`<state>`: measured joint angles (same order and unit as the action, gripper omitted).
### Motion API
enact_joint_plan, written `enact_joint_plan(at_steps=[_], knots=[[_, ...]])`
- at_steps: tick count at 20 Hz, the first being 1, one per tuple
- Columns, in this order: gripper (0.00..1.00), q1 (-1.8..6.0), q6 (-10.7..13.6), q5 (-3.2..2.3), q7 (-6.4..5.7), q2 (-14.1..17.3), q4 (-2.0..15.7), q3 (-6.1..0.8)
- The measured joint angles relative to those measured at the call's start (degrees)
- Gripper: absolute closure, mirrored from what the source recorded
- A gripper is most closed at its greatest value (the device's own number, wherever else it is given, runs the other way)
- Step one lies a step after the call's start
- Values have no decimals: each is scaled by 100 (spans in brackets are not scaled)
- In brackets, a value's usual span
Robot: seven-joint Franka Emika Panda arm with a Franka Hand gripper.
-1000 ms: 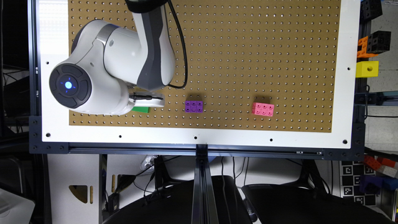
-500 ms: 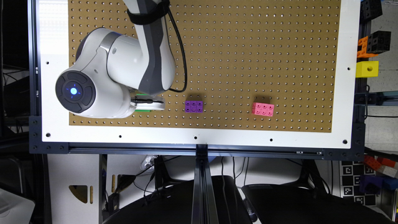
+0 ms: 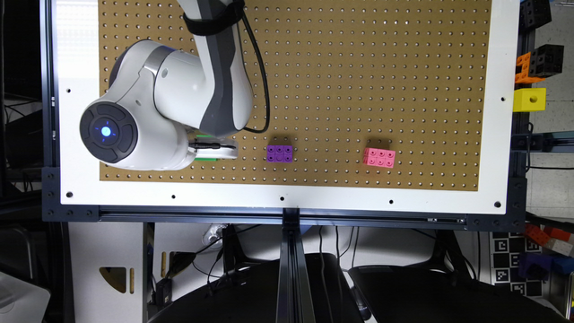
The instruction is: Pick up green block.
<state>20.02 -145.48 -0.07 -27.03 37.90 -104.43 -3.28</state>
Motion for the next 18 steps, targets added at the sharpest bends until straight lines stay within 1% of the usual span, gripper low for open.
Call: enact_joint_plan(at_steps=[1, 5, 8, 15, 18], knots=[[100, 4, 41, 0, 0, -32, 0, 1], [100, 6, 353, 0, 0, -273, -1, 2], [100, 6, 512, 0, 0, -415, 0, 2], [100, 5, 978, 0, 0, -865, -1, 2], [100, 6, 1140, 0, 0, -1045, 1, 2]])
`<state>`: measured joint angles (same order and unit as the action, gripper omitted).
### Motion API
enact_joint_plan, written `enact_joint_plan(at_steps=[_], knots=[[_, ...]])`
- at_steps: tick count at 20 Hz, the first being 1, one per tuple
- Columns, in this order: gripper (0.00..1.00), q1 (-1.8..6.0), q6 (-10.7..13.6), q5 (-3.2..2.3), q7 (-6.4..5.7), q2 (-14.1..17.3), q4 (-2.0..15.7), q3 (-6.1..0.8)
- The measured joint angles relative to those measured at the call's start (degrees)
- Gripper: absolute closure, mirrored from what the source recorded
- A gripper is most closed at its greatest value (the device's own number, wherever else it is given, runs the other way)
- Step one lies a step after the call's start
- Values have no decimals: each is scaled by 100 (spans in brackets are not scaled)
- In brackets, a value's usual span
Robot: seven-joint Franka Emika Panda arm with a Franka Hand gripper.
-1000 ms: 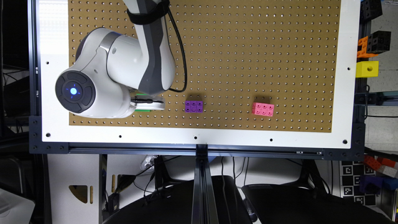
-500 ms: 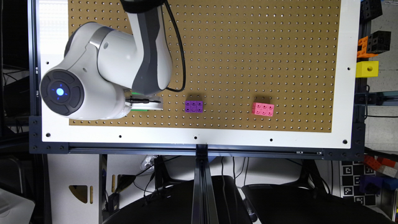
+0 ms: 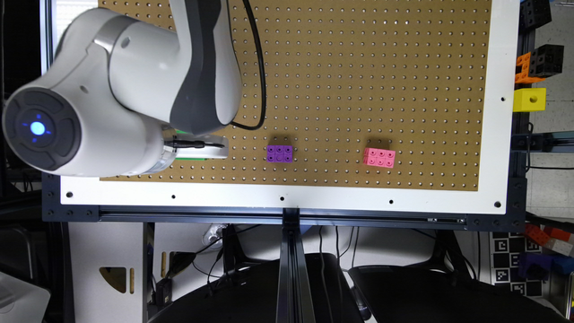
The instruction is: Pick up green block.
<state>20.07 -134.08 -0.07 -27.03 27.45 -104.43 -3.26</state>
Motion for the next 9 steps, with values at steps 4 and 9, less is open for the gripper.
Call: enact_joint_plan(at_steps=[4, 9], knots=[[100, 0, 347, 0, 0, -353, 3, 0], [100, -1, 423, 0, 0, -427, -3, 0]])
